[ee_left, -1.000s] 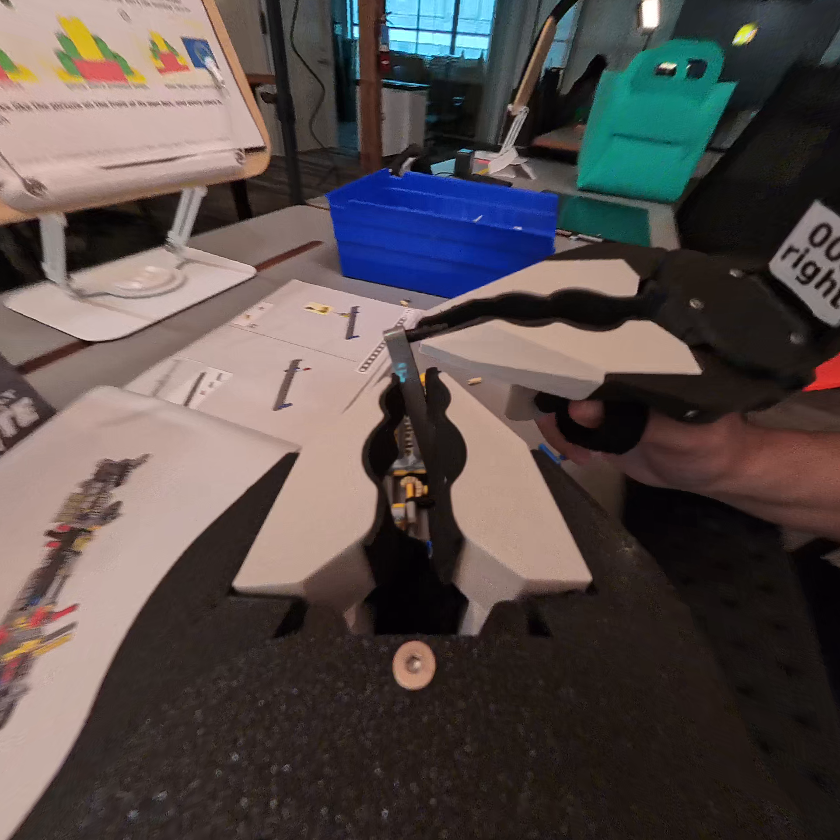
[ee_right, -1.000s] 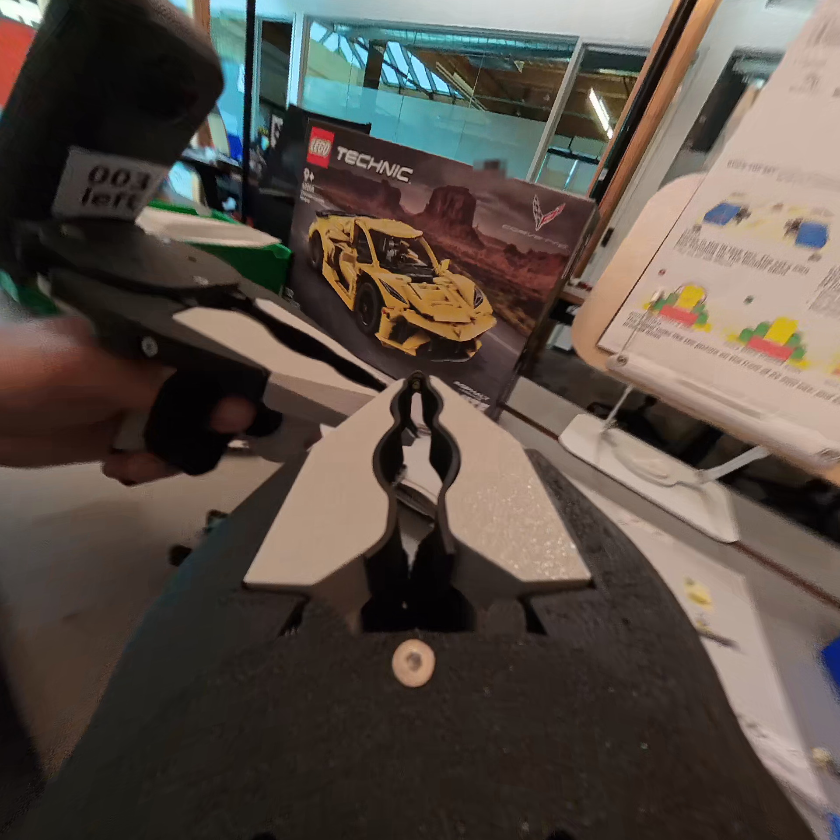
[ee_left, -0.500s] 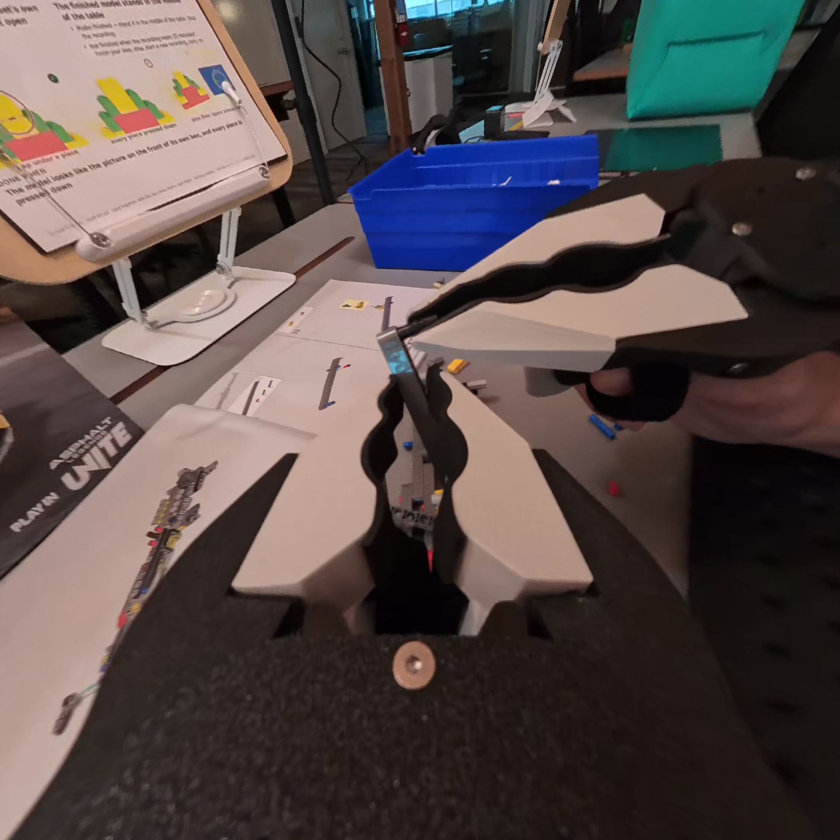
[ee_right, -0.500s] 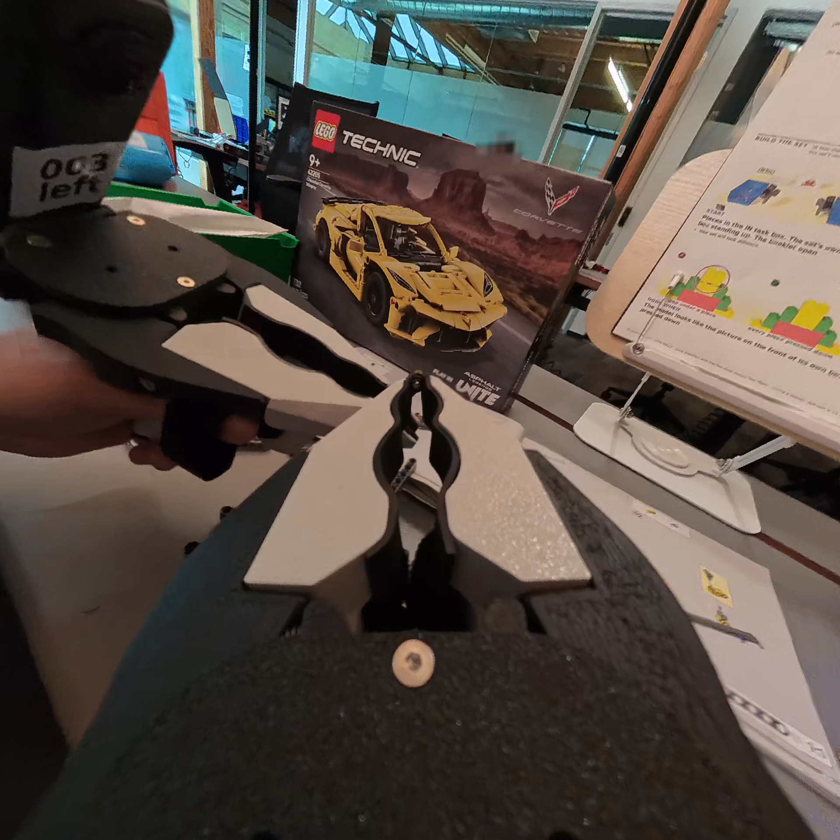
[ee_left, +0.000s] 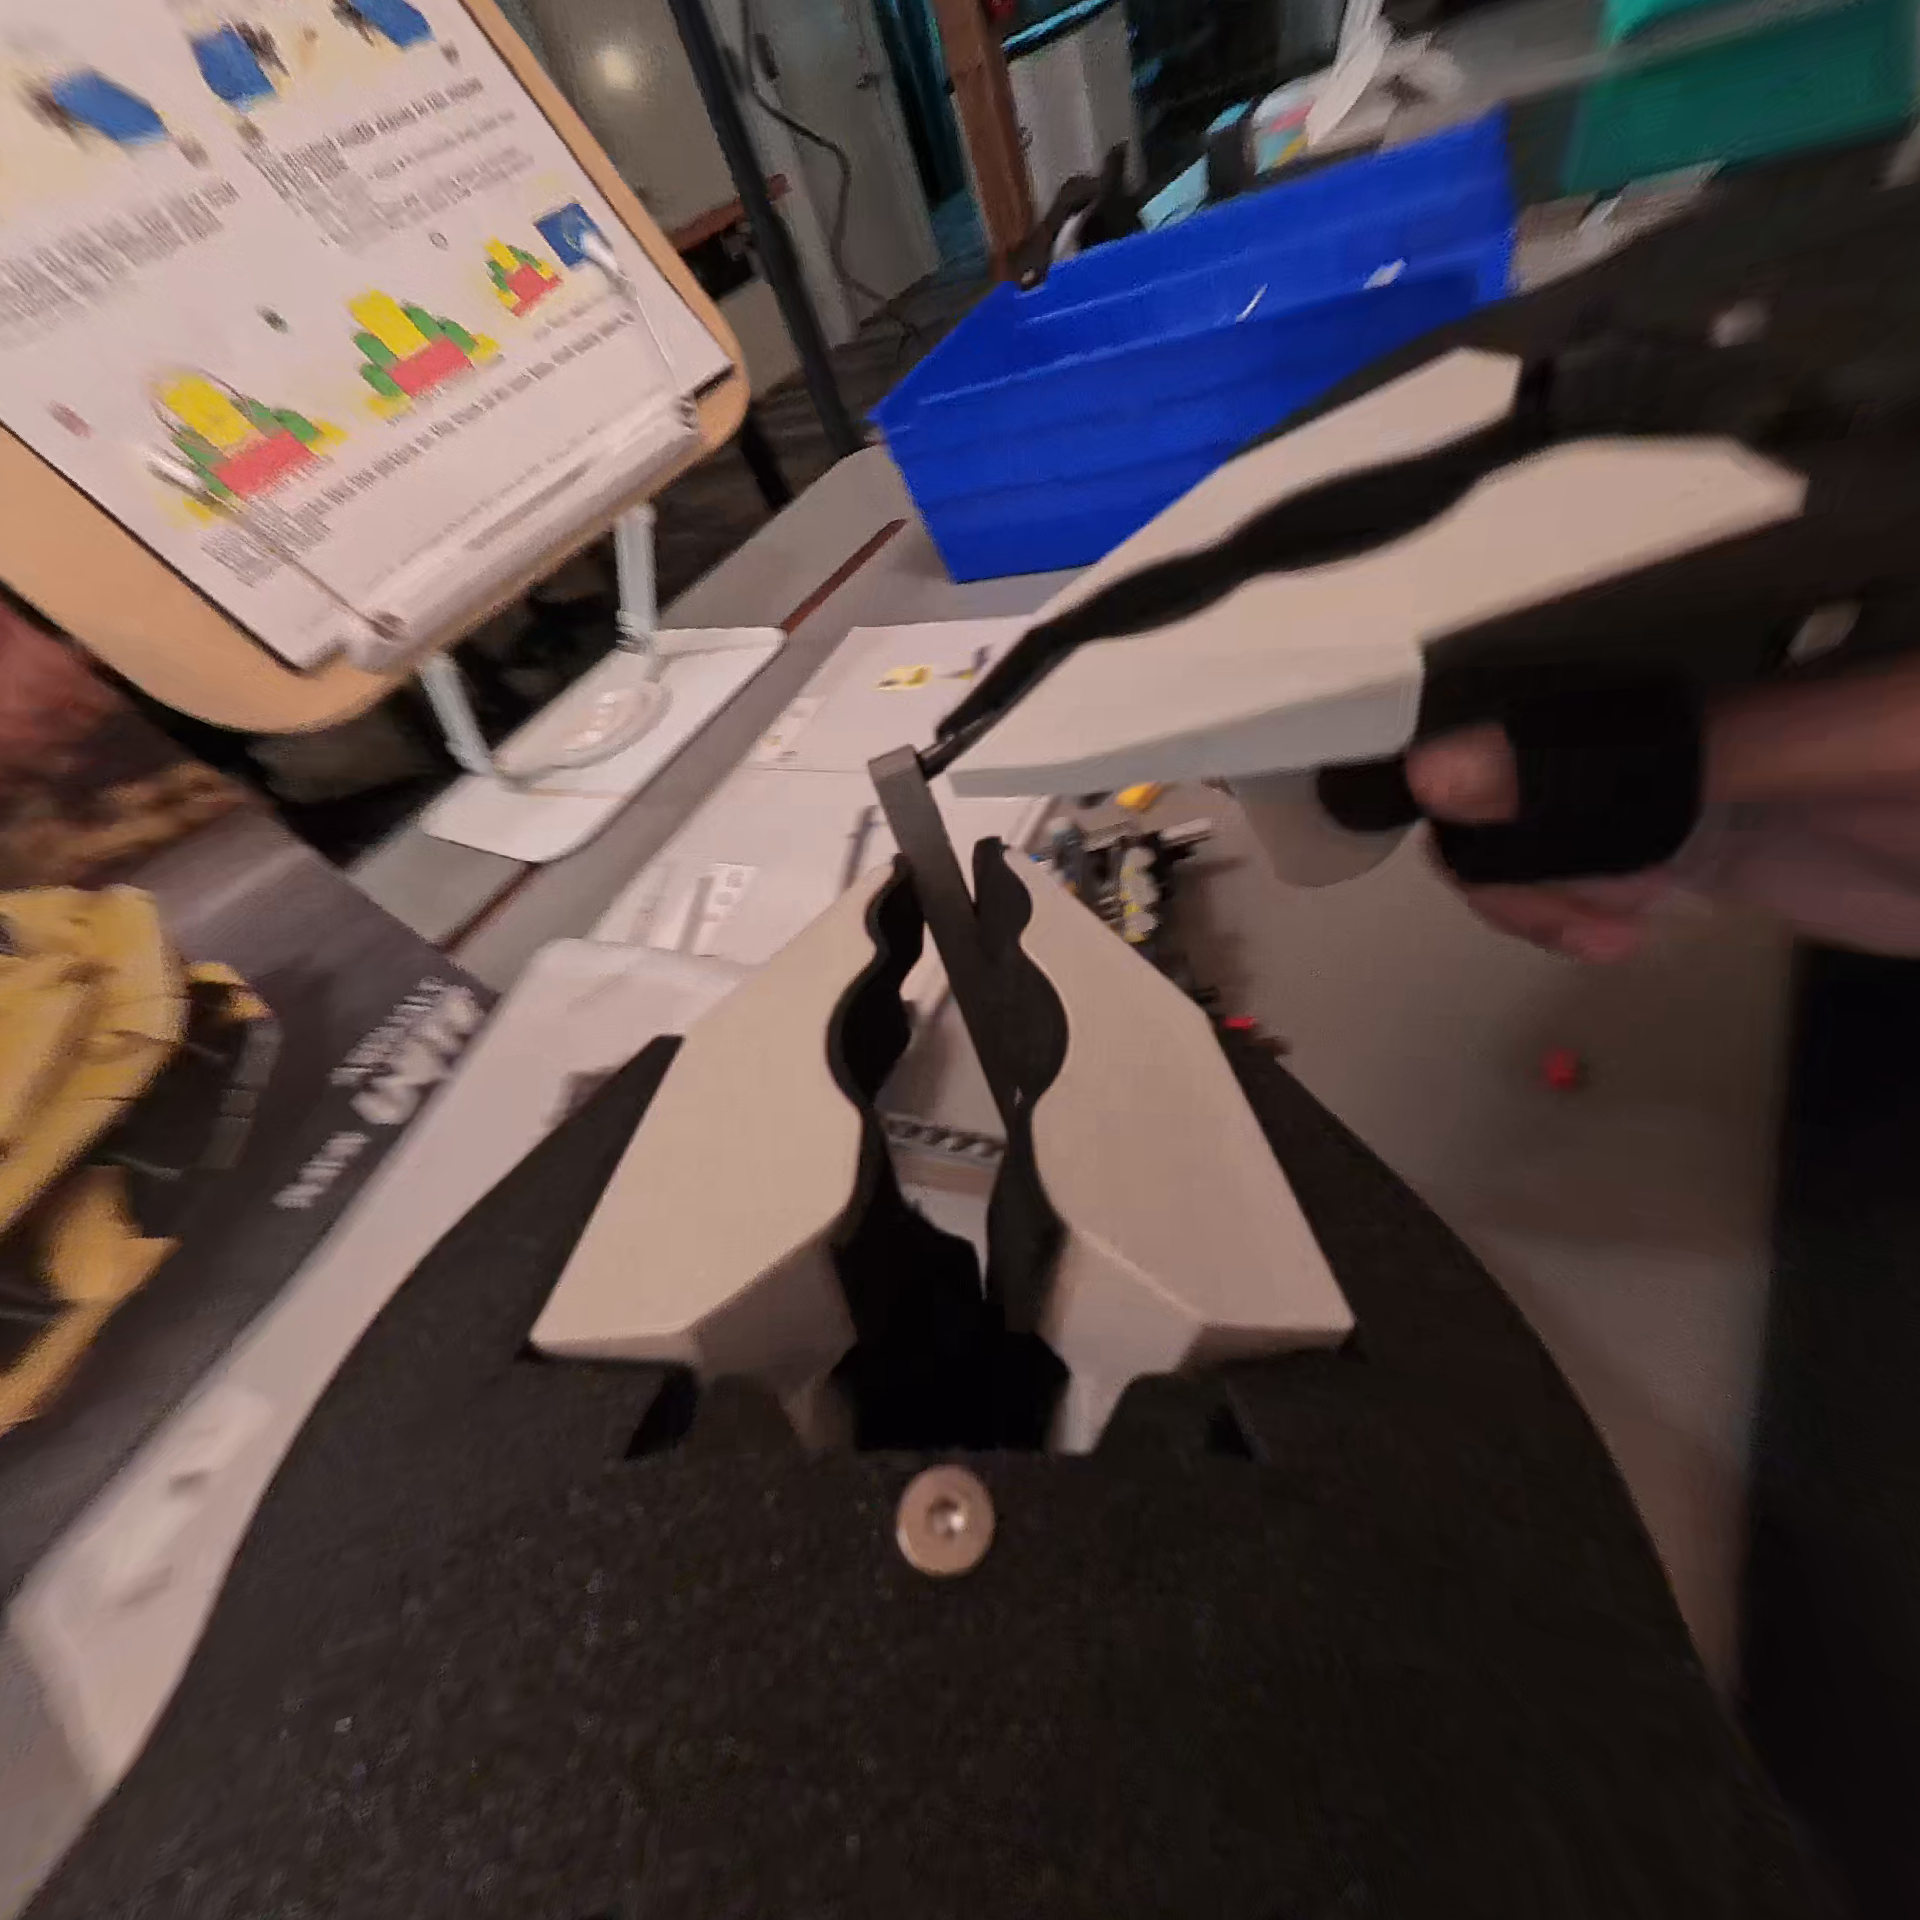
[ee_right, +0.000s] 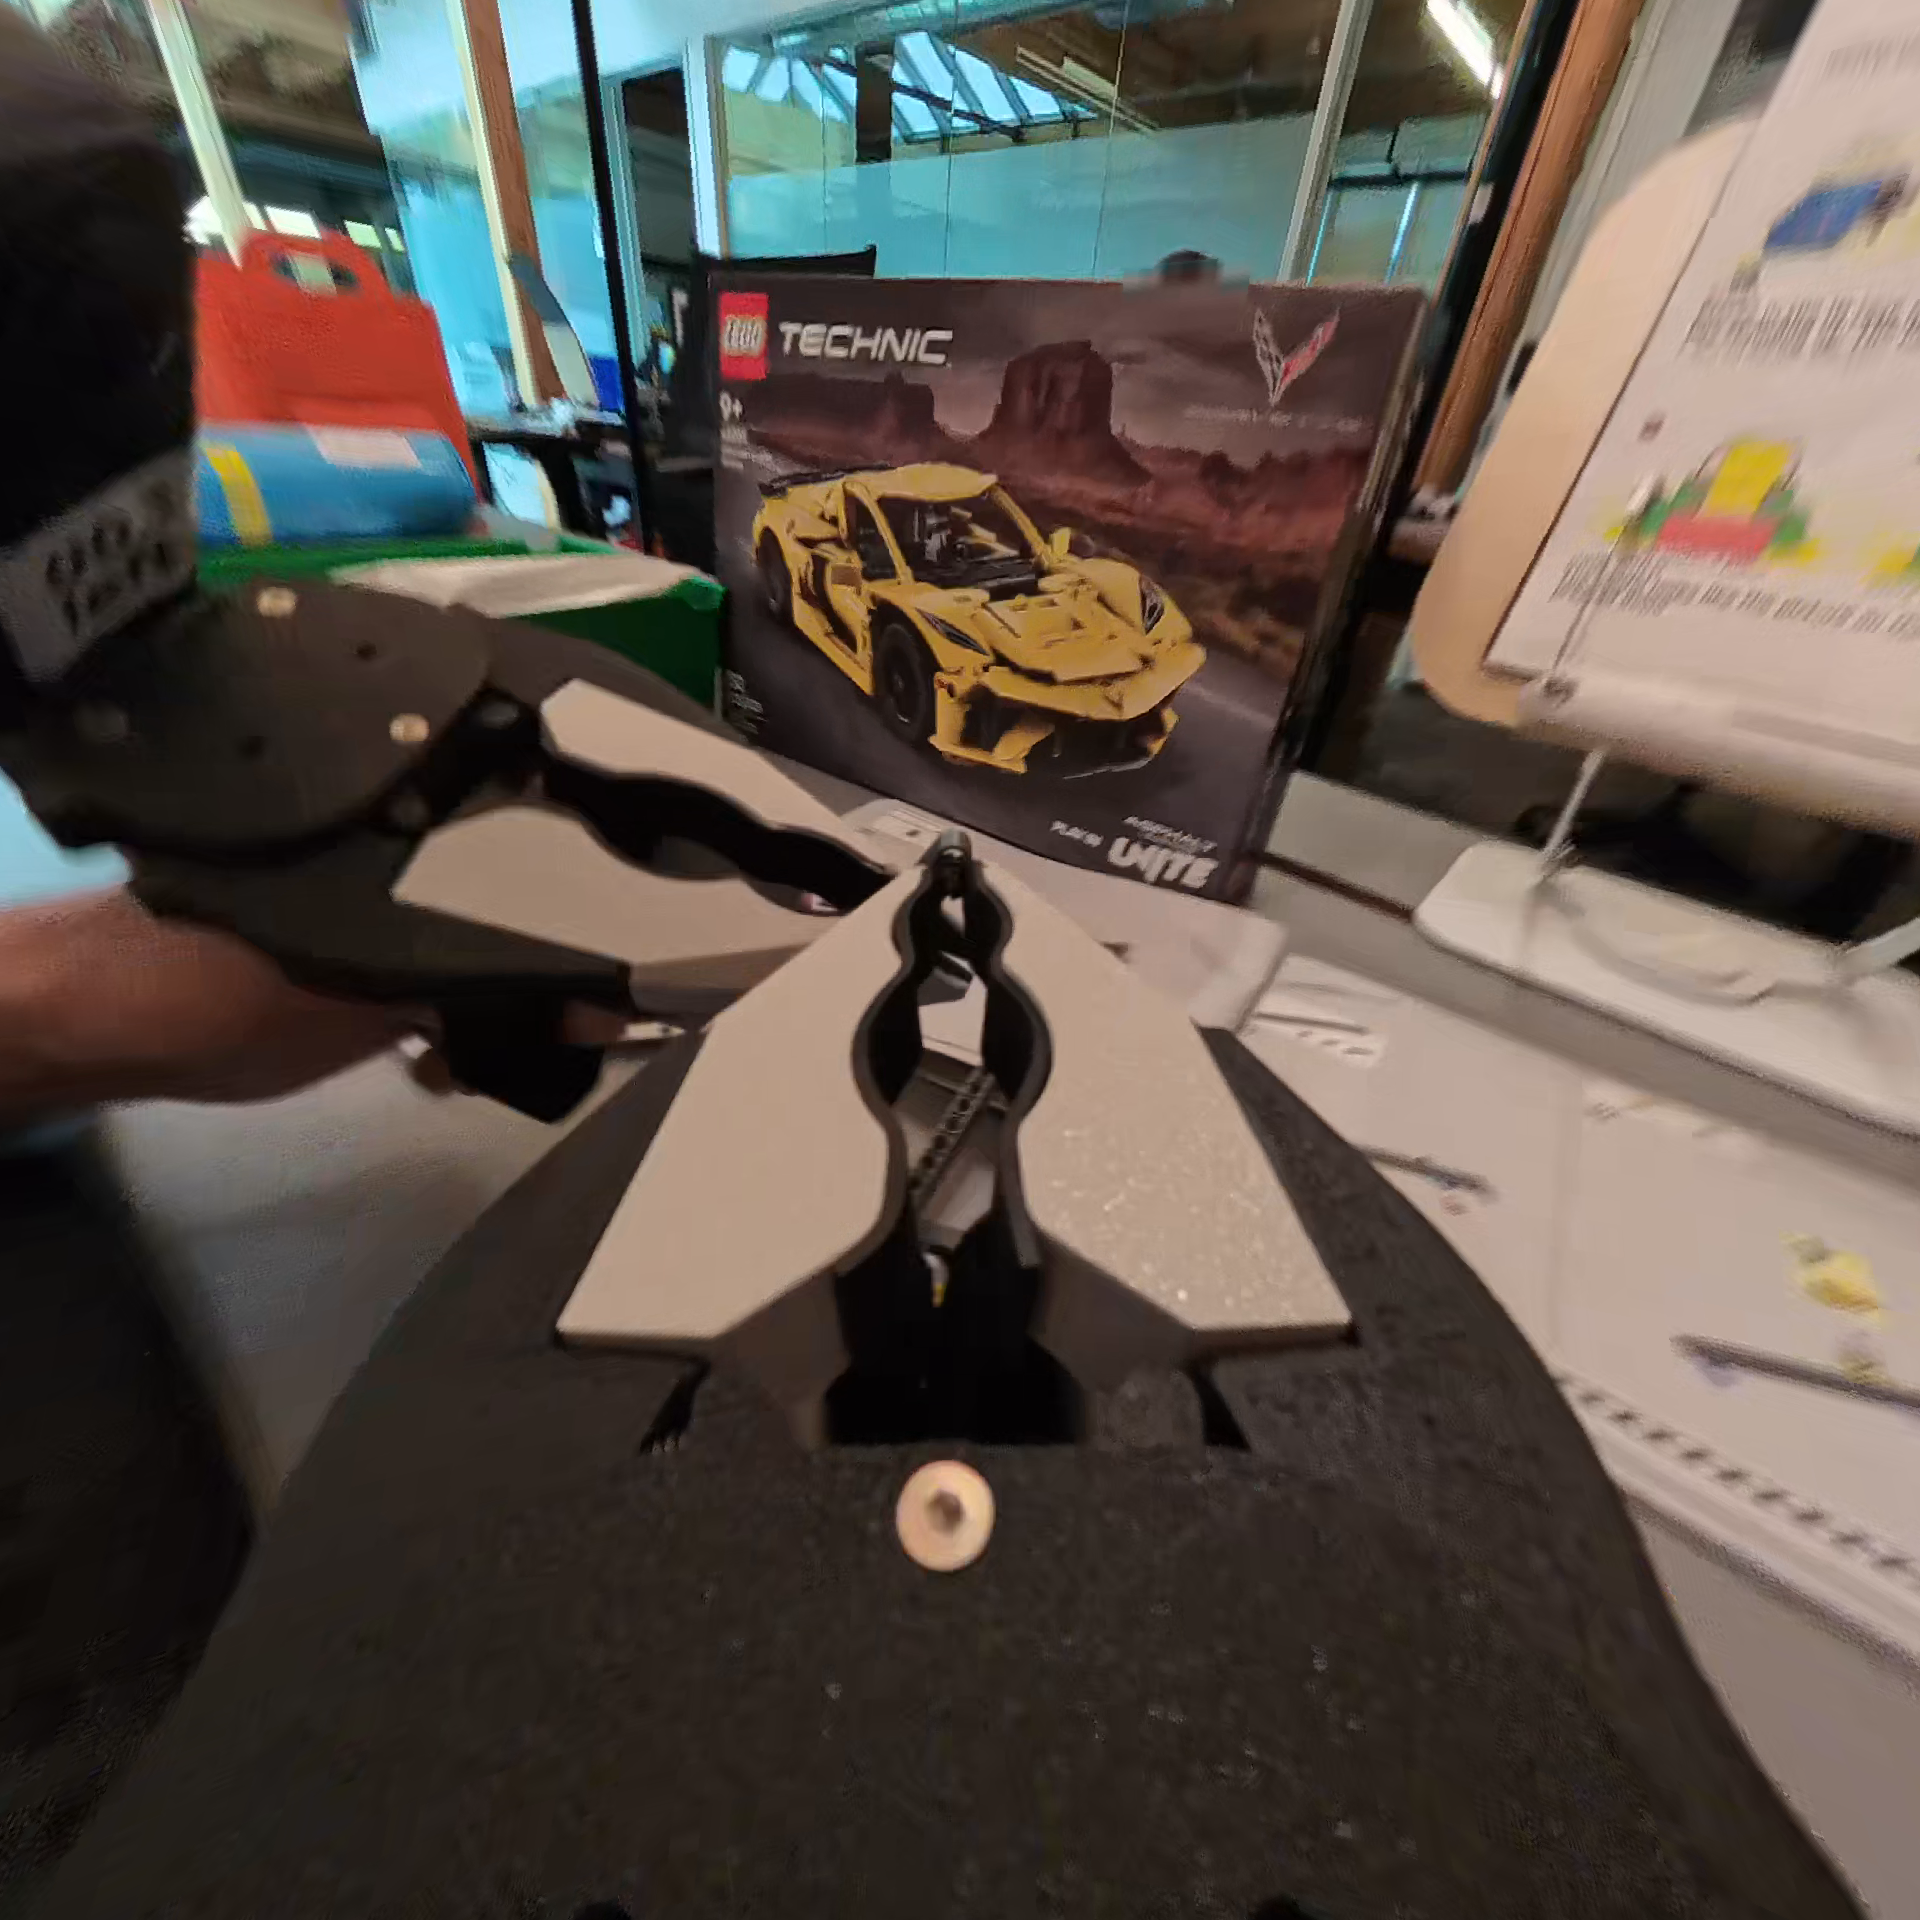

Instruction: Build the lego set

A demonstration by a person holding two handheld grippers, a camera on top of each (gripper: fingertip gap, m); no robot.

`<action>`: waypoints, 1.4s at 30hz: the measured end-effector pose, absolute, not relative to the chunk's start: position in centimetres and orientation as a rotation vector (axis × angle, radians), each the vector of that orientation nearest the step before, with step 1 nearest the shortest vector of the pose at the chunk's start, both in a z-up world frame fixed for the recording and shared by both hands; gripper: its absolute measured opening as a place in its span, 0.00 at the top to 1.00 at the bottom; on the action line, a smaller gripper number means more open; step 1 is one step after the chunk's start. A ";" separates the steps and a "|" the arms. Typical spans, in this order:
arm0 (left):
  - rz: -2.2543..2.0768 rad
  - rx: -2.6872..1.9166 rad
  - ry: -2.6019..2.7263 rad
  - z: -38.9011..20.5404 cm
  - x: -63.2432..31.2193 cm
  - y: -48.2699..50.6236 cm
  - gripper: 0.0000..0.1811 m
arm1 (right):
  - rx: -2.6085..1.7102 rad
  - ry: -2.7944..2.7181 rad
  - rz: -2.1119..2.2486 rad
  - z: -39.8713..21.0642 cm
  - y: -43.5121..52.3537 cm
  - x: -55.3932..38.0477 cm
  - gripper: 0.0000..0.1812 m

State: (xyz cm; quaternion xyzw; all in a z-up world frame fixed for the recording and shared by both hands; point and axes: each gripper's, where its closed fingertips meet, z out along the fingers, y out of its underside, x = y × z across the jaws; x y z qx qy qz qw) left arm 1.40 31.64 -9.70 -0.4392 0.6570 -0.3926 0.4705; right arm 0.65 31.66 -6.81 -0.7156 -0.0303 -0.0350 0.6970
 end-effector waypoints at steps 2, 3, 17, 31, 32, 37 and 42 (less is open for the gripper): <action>-1.140 -1.137 1.602 -9.3 1.3 31.1 0.96 | -1.588 -0.178 -0.228 -6.4 31.5 0.6 0.98; -1.209 -1.158 1.594 -9.1 1.3 30.8 0.96 | -1.577 -0.198 -0.255 -6.2 31.4 0.5 0.98; -1.149 -1.159 1.593 -9.5 1.4 30.7 0.95 | -1.607 -0.157 -0.223 -6.7 31.6 0.7 0.98; -1.382 -1.219 1.580 -8.8 1.1 30.9 0.96 | -1.601 -0.079 0.236 -6.3 30.8 0.2 0.89; -1.455 -1.213 1.589 -8.5 0.9 30.6 0.96 | -1.573 -0.094 0.332 -5.8 30.3 0.1 0.85; -1.727 -0.984 1.717 -6.4 -1.4 26.5 0.96 | -1.447 -0.224 0.867 -3.9 27.9 -2.5 0.75; -1.715 -0.950 1.786 -7.2 -1.7 25.2 0.96 | -1.439 -0.263 0.951 -4.3 27.4 -3.5 0.86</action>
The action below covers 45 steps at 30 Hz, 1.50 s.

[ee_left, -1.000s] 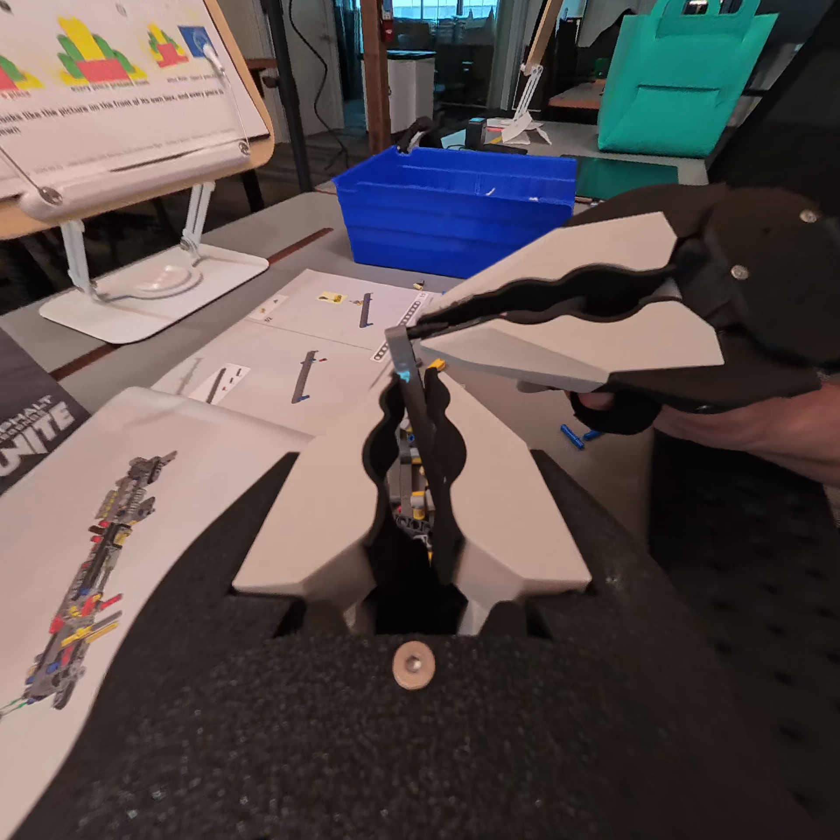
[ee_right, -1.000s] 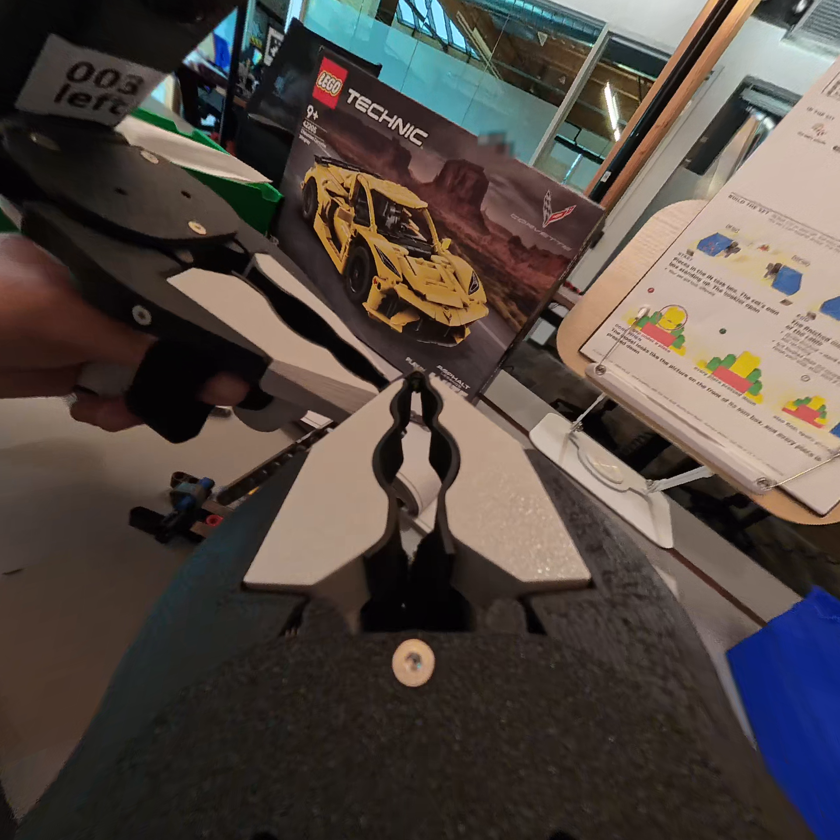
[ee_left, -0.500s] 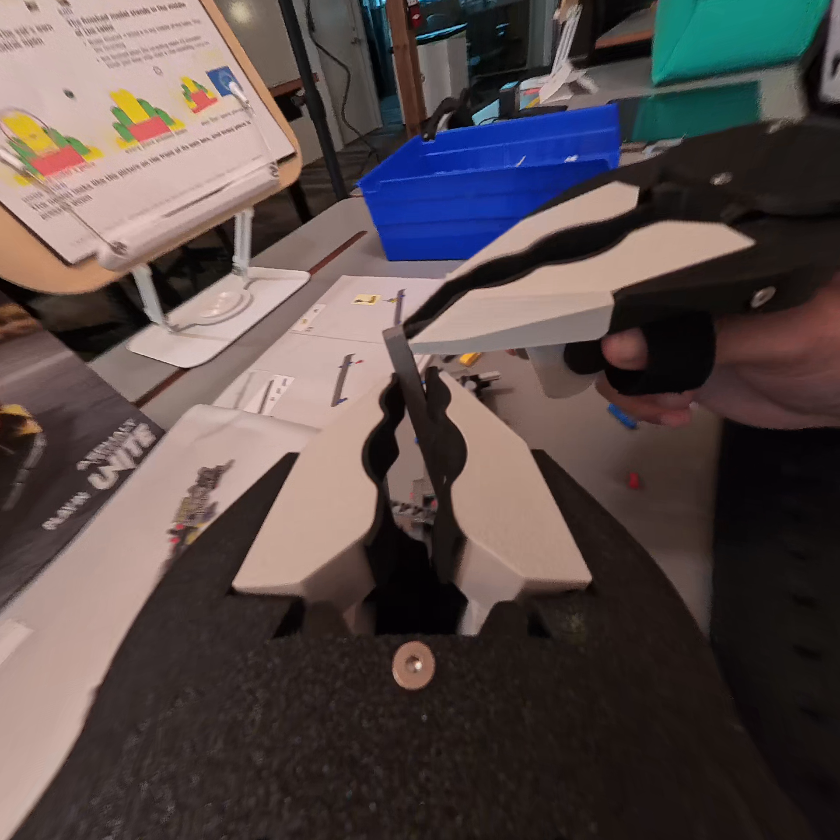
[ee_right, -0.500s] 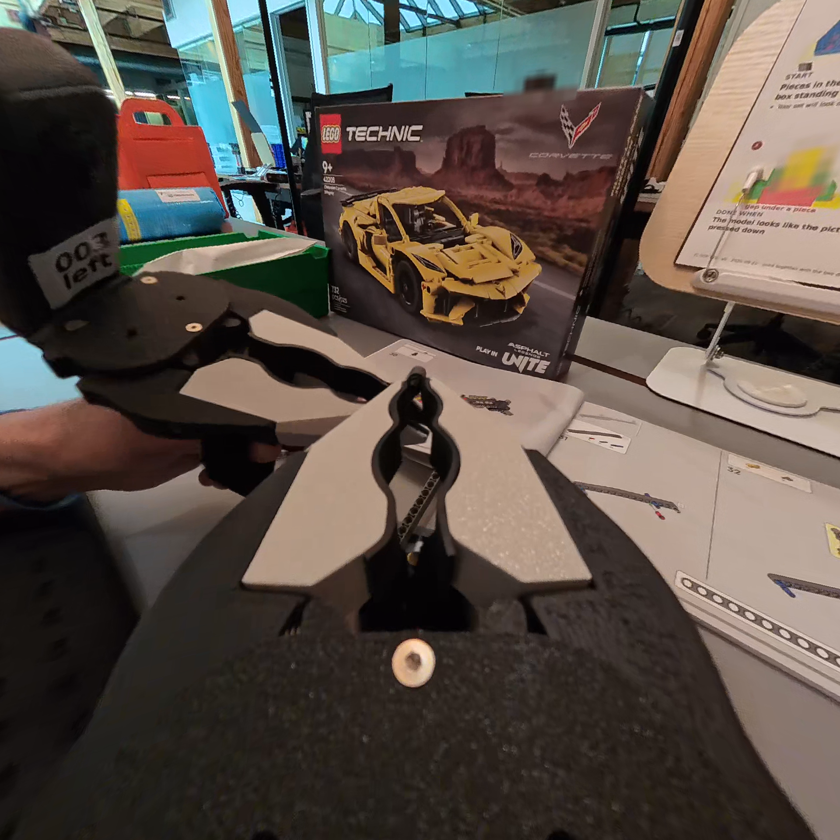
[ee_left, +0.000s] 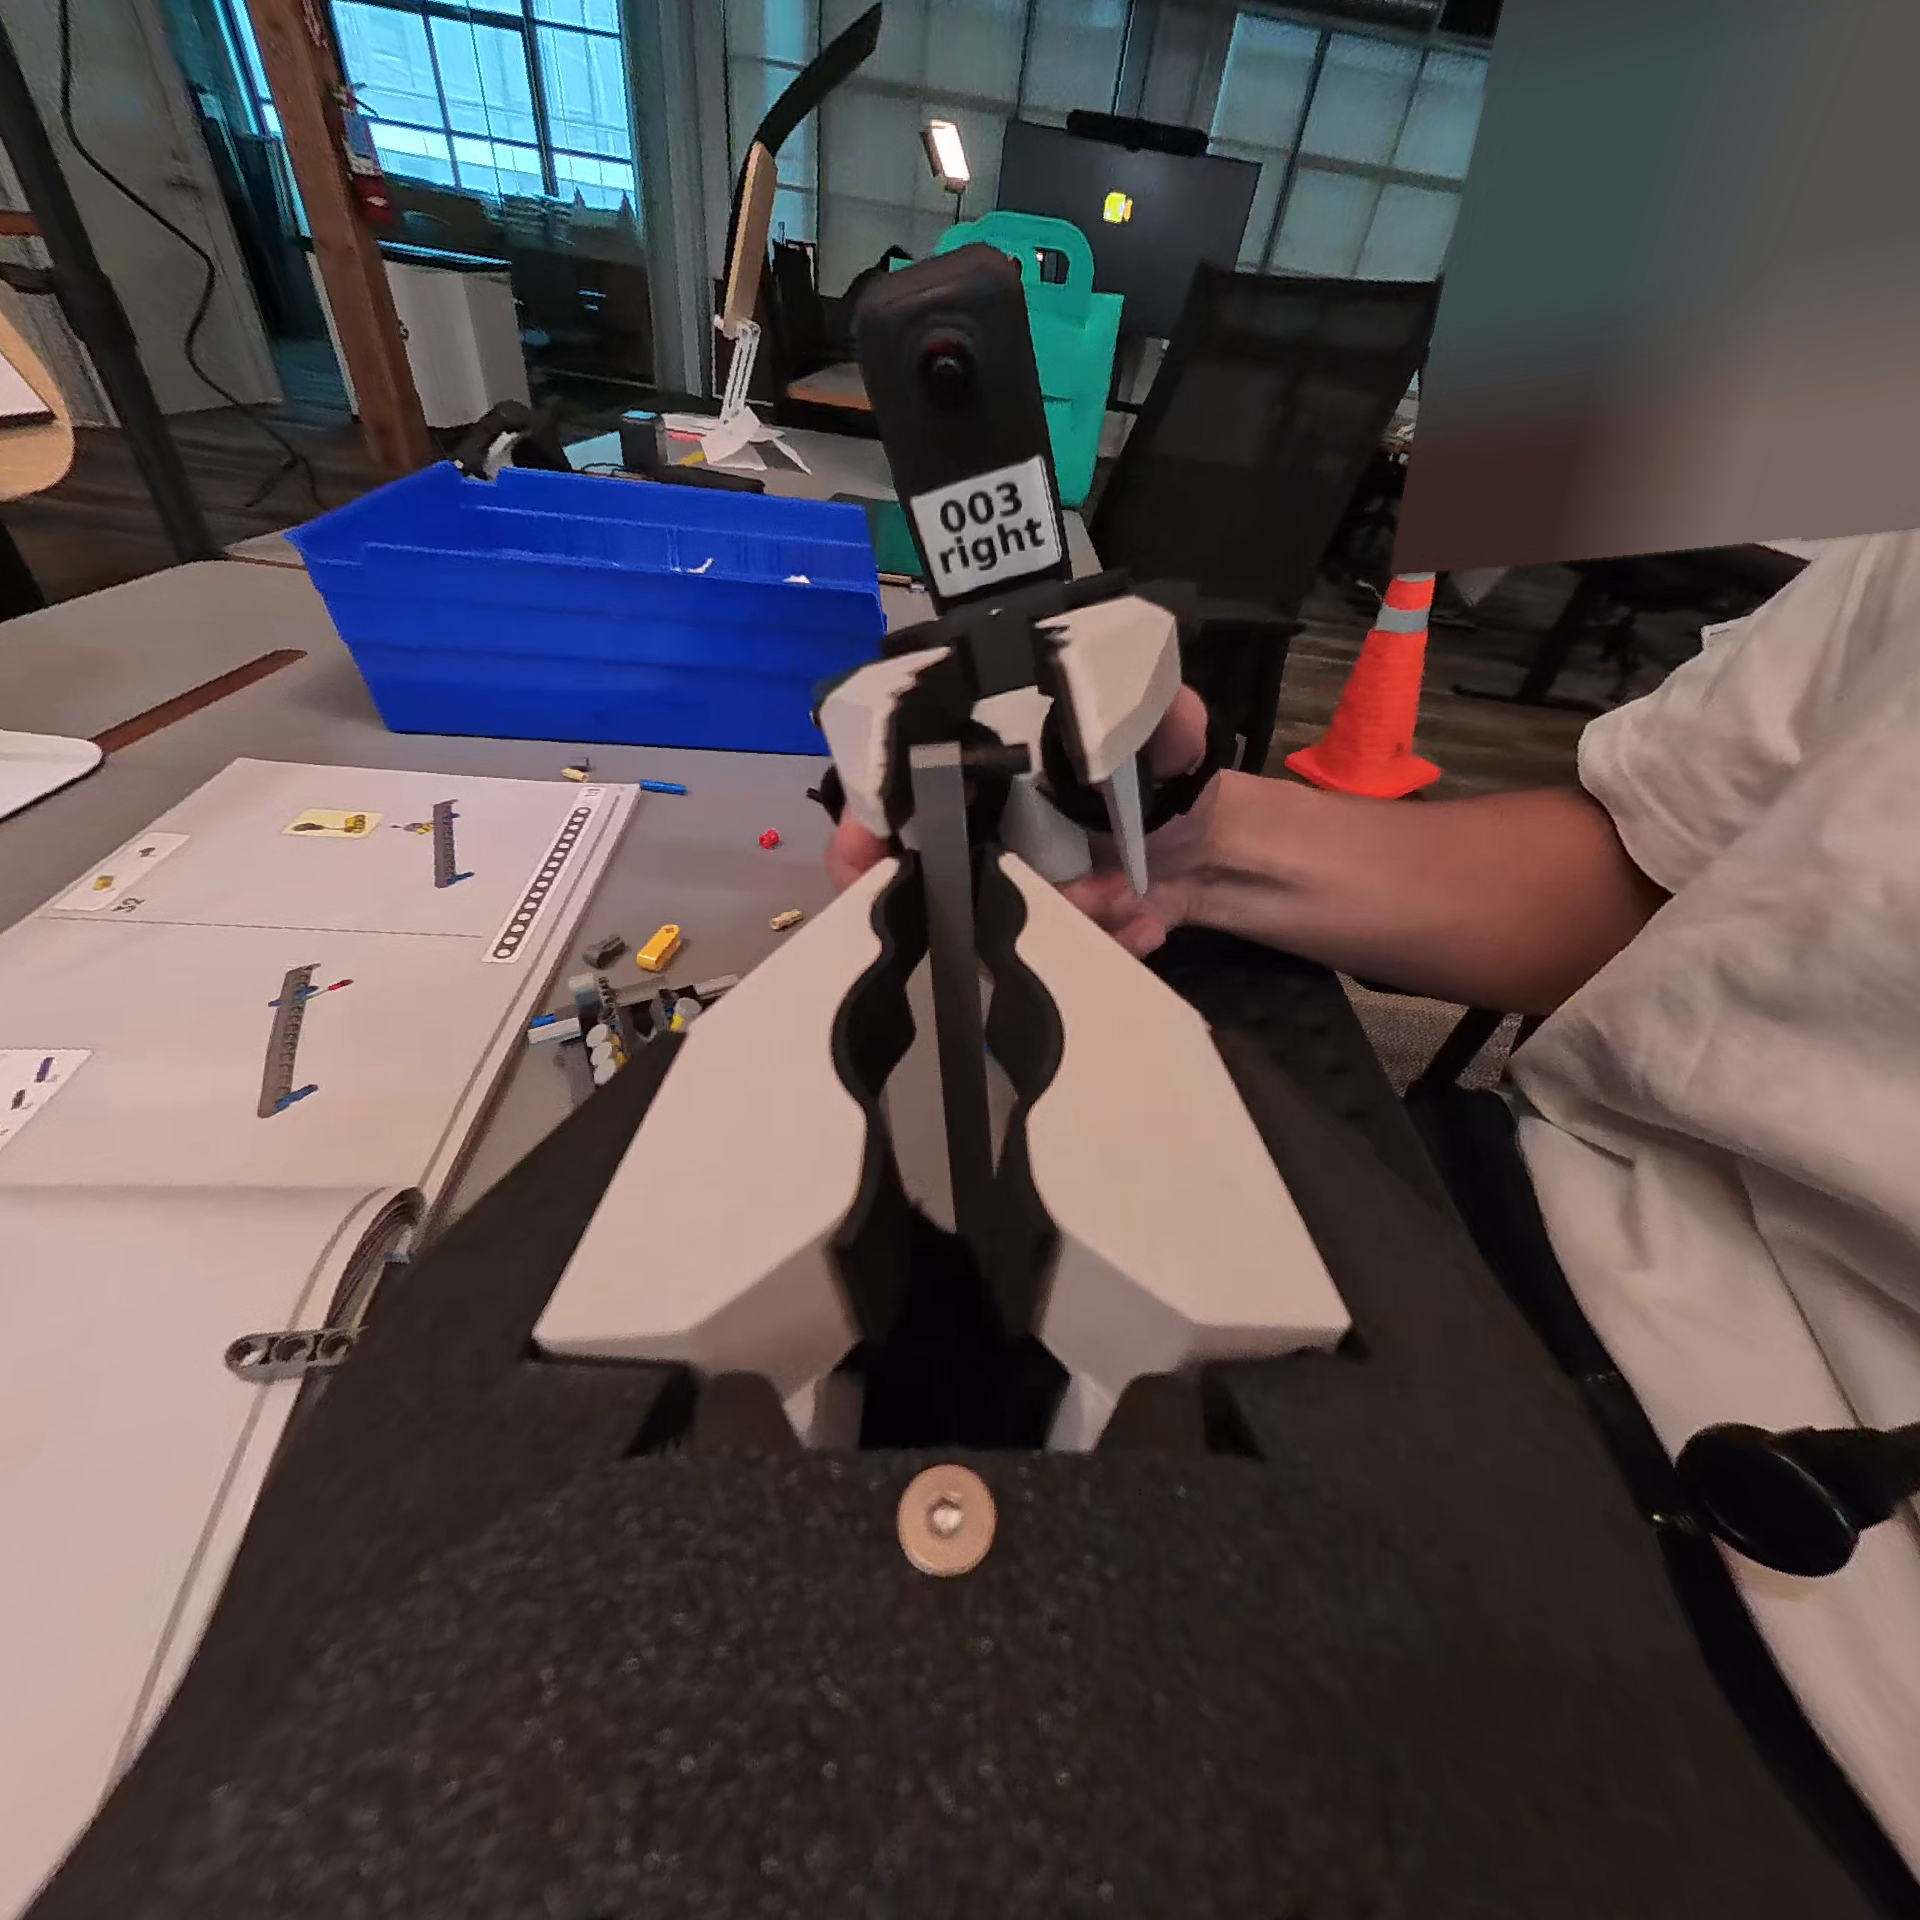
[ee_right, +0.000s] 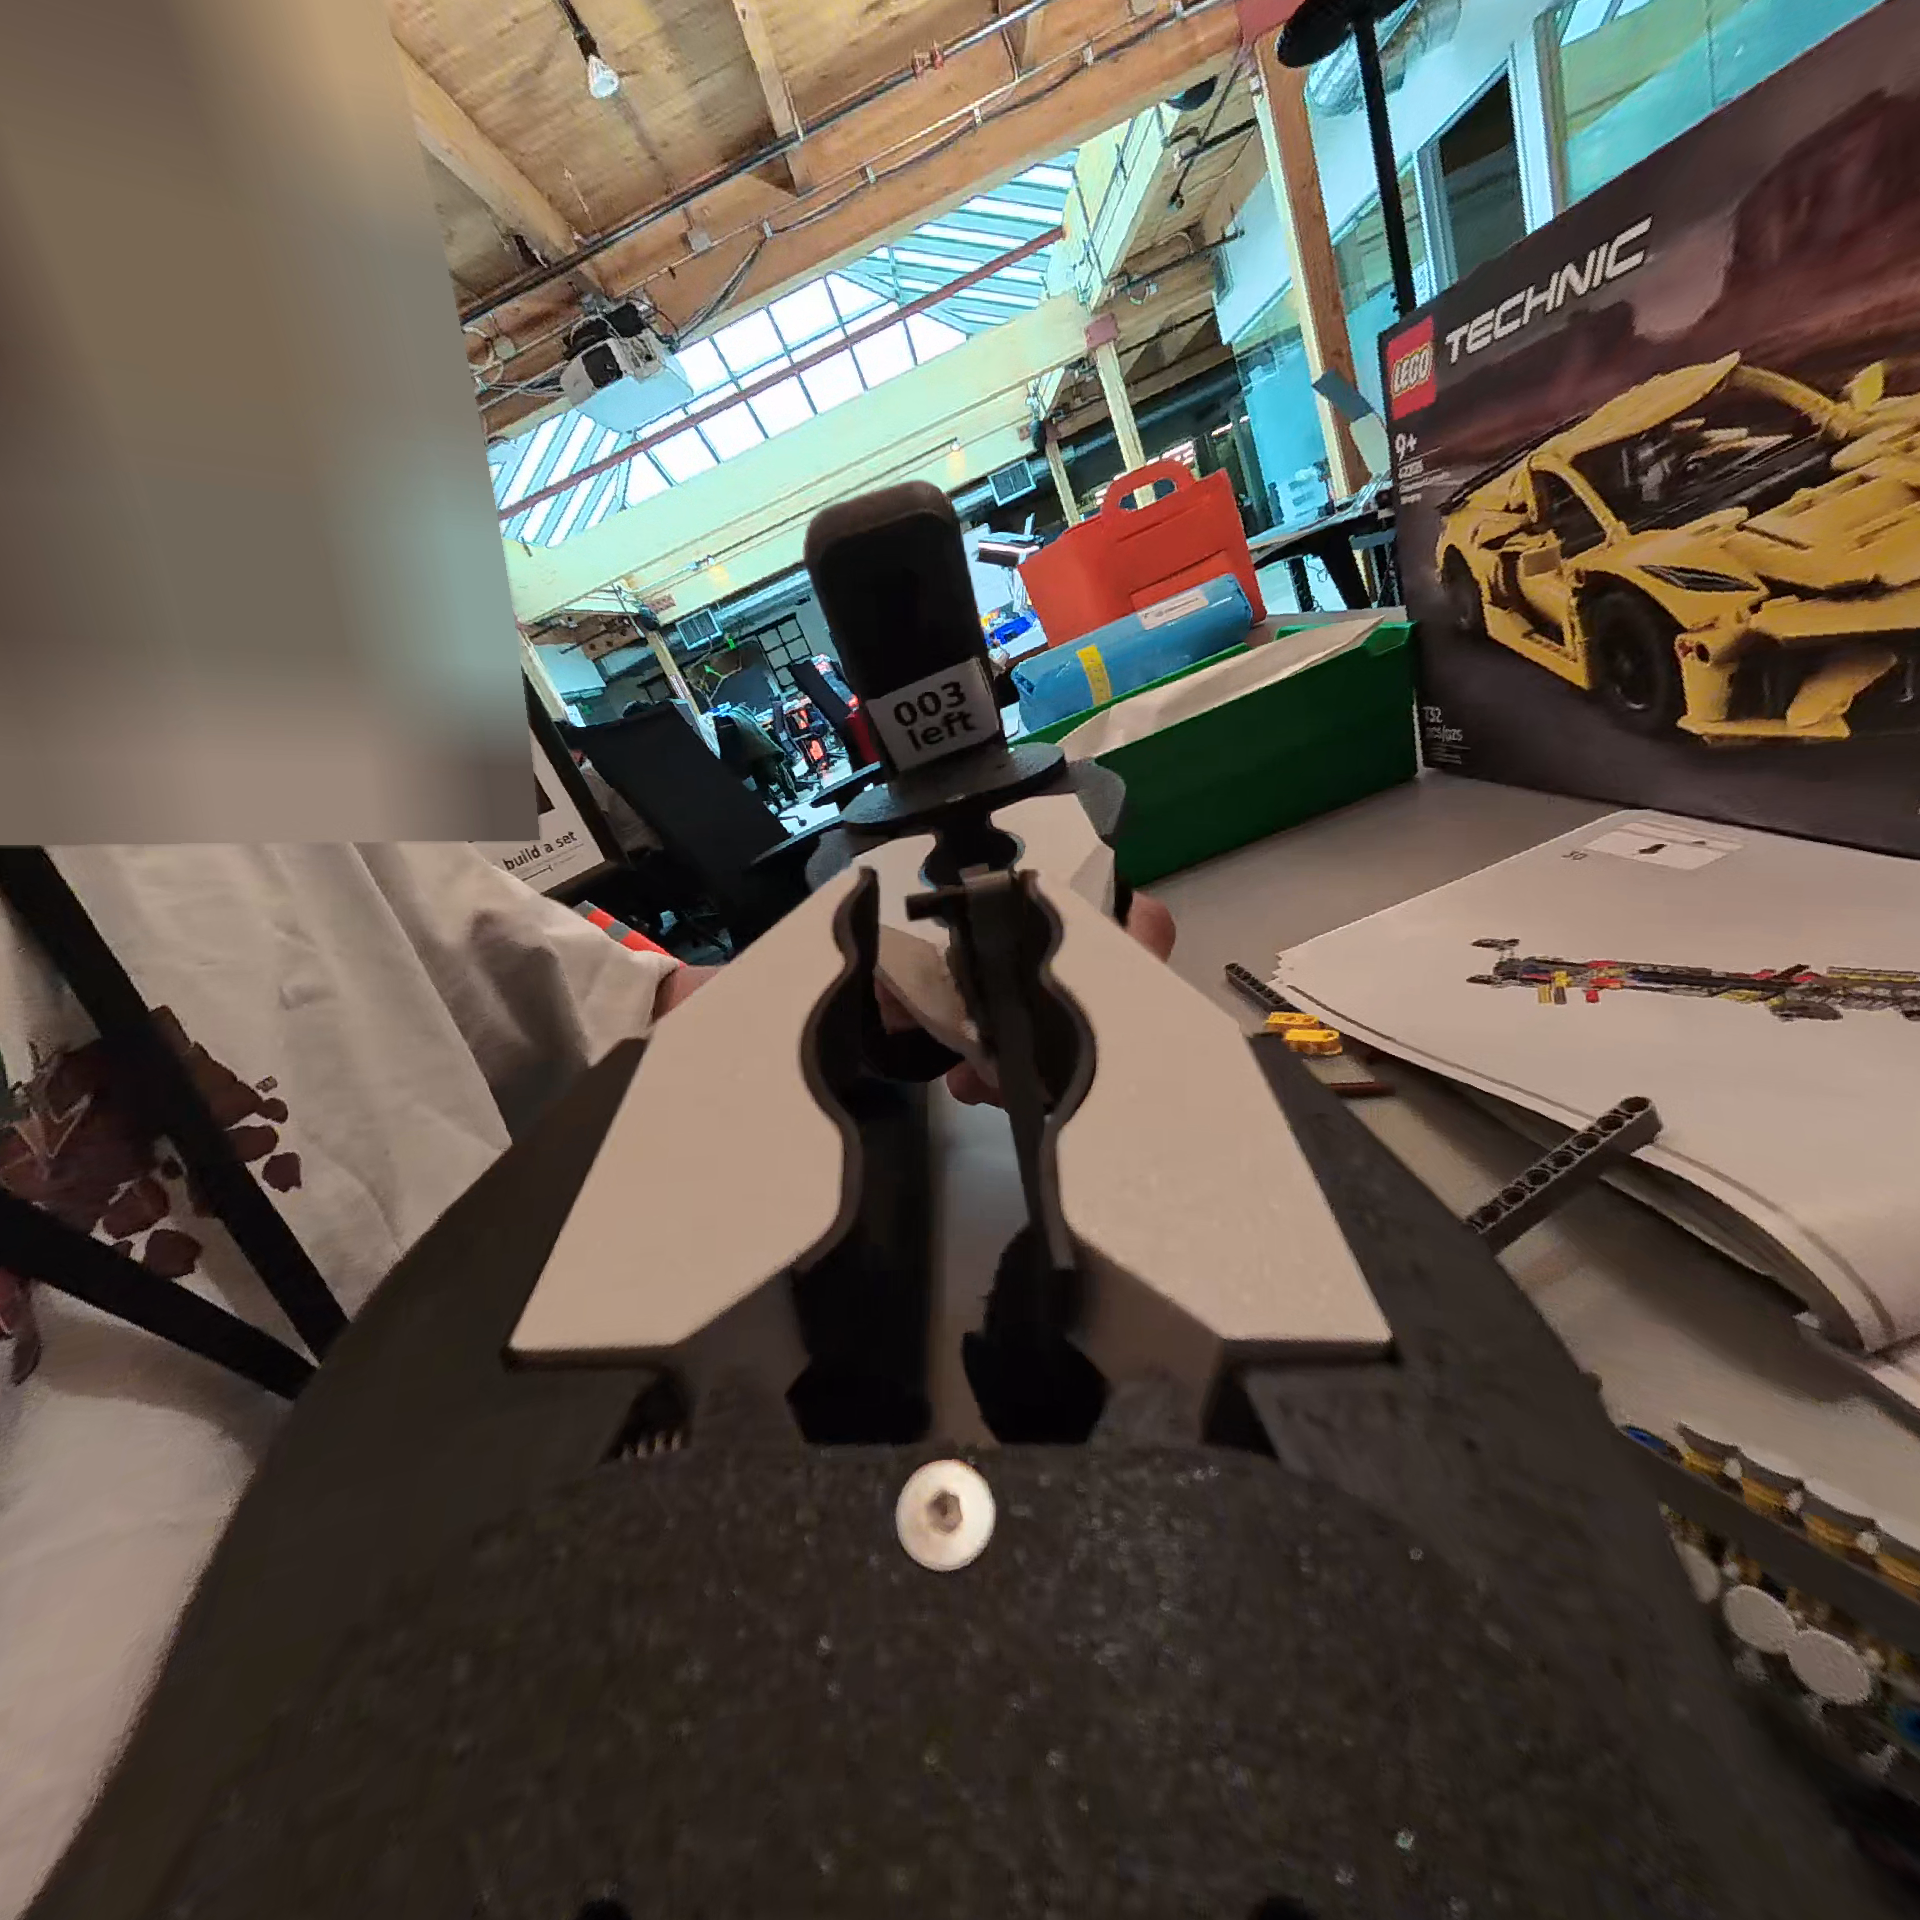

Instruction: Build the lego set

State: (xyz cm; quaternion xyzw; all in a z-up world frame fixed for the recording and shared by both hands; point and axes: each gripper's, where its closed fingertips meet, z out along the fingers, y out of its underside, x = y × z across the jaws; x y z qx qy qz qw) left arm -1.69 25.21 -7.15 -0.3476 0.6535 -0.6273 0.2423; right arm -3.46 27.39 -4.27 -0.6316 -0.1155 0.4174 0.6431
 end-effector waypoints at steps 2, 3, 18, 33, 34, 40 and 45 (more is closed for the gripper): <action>-1.712 -0.950 1.803 -7.4 -1.7 24.9 0.96 | -1.454 -0.264 0.951 -4.7 27.5 -3.6 0.89; -1.708 -0.953 1.801 -7.5 -1.6 25.0 0.96 | -1.452 -0.254 0.957 -4.7 27.6 -3.5 0.89; -1.768 -0.976 1.779 -6.9 -1.8 24.8 0.96 | -1.353 -0.205 0.995 -3.9 27.4 -2.9 0.91; -1.816 -1.068 1.798 -8.1 -1.2 24.7 0.95 | -1.228 -0.052 1.077 -2.6 26.6 0.7 0.91; -1.824 -1.090 1.790 -8.2 -1.1 24.9 0.96 | -1.233 -0.040 1.068 -2.7 26.7 0.9 0.91; -2.115 -1.339 1.659 -7.9 -0.6 26.5 0.96 | -1.291 0.037 1.005 -3.9 27.8 1.7 0.85; -2.168 -1.395 1.617 -7.9 -0.5 27.3 0.96 | -1.374 0.071 1.030 -5.5 28.6 1.5 0.86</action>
